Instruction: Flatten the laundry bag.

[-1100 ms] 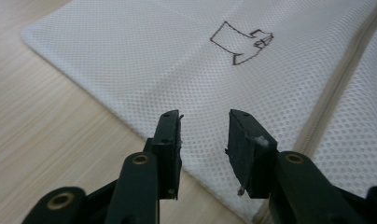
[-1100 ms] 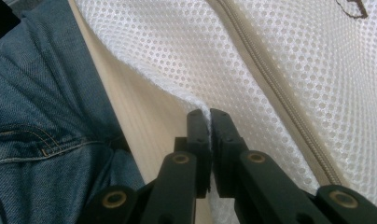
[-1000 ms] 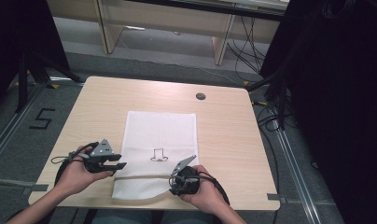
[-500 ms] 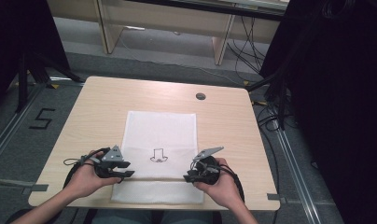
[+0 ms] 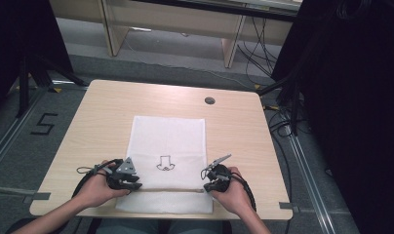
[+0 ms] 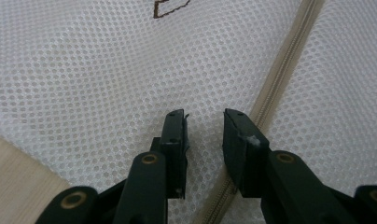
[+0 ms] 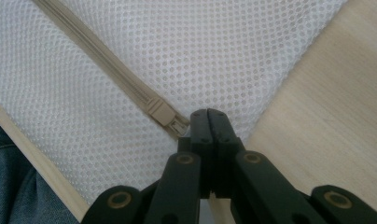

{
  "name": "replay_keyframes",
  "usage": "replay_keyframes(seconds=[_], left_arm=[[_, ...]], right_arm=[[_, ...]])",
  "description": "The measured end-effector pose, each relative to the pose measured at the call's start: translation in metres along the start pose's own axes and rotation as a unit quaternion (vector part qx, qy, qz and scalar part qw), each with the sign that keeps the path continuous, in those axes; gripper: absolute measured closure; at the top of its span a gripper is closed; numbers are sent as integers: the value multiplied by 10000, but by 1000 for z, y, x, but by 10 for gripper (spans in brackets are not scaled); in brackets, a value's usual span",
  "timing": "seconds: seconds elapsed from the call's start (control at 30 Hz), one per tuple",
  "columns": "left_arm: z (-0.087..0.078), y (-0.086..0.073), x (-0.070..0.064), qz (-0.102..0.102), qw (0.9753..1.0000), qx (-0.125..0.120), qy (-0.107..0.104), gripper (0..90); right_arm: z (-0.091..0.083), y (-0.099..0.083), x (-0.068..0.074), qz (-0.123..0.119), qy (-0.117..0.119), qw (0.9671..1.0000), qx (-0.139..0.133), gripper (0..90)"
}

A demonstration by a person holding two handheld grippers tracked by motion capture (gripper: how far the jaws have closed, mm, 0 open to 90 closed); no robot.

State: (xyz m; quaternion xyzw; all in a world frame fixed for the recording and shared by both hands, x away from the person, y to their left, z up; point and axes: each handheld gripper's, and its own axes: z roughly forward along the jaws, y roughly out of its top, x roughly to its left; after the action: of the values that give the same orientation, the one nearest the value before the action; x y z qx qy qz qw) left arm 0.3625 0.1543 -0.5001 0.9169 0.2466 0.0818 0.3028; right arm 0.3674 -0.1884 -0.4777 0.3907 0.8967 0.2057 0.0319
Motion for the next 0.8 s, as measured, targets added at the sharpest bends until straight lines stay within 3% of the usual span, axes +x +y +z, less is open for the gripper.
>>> replay_keyframes(seconds=[0.03,0.07,0.1,0.13,0.17,0.2,0.23,0.57,0.63,0.67,0.73,0.77,0.8], left_arm=[[1,-1,-2,-174,9998,-112,35,699],[0,-1,0,-44,10000,-44,56,710],[-1,-2,-1,-136,9999,-41,56,711],[-1,-3,-2,-204,9998,-63,57,711],[-2,-3,0,-101,9999,-13,59,711],[-2,-3,-1,-204,9998,-42,70,711],[-3,-4,0,-104,9999,25,98,712],[-9,-7,1,-46,9998,204,55,712],[-9,-7,1,-127,9997,183,54,709],[-7,-7,0,-297,9995,58,106,700],[-8,-7,0,-294,9994,36,151,687],[-9,-7,2,-313,9993,41,197,682],[-11,-6,4,-376,9989,-62,256,676]], right_arm=[[1,0,0,-10,20,10000,19,900],[1,0,3,86,6,9999,101,900],[2,0,4,-8,28,10000,59,900],[2,-1,5,53,35,9999,122,900],[3,0,5,-104,52,9999,66,900],[2,-1,8,31,55,9999,155,900],[2,-1,8,-57,90,9999,120,900],[4,-1,12,-24,253,9996,92,893],[3,-2,12,9,249,9997,30,871],[2,-2,12,25,268,9996,-50,861],[0,-2,13,75,248,9996,-68,854],[-6,-3,14,276,141,9994,-134,834],[-7,-3,11,179,147,9992,-326,830]])
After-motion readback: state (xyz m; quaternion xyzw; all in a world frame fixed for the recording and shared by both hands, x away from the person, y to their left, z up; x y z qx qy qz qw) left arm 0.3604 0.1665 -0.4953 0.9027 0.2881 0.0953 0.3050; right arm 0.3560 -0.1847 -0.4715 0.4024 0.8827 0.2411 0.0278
